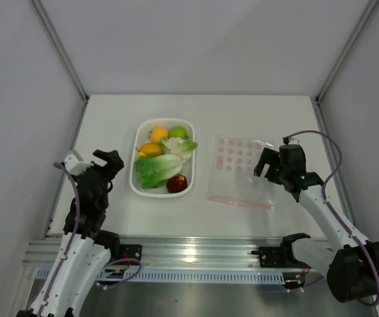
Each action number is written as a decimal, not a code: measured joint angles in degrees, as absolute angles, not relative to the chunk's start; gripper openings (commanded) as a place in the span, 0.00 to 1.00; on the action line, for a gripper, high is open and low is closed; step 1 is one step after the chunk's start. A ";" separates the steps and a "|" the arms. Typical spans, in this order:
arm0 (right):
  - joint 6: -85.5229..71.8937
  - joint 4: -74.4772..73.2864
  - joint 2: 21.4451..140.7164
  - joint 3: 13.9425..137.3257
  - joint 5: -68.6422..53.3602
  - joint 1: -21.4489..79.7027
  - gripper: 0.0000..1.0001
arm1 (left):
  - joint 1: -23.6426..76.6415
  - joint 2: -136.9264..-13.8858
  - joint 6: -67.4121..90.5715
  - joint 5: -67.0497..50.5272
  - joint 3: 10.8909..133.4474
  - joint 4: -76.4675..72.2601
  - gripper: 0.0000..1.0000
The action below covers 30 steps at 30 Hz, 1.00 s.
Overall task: Place the food in the zip-top bag and seal the zipper
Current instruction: Pick up the zipper food storage bag at the center of the board.
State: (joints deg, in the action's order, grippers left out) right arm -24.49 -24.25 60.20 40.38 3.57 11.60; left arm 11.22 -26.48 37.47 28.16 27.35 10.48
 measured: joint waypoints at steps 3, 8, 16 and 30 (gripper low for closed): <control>-24.67 -26.24 57.06 40.03 2.74 12.71 0.99 | 11.22 -22.20 43.44 25.87 27.68 18.63 0.99; -23.42 -28.38 57.10 41.43 -0.05 17.39 0.99 | 11.25 -14.22 47.90 21.06 27.77 25.65 0.99; -24.10 -36.27 71.13 52.90 12.12 43.35 0.98 | 11.22 -13.17 45.23 13.10 28.67 27.07 1.00; -33.01 -50.13 83.40 55.81 28.05 58.13 0.89 | 11.22 -20.97 39.07 3.79 33.52 27.33 1.00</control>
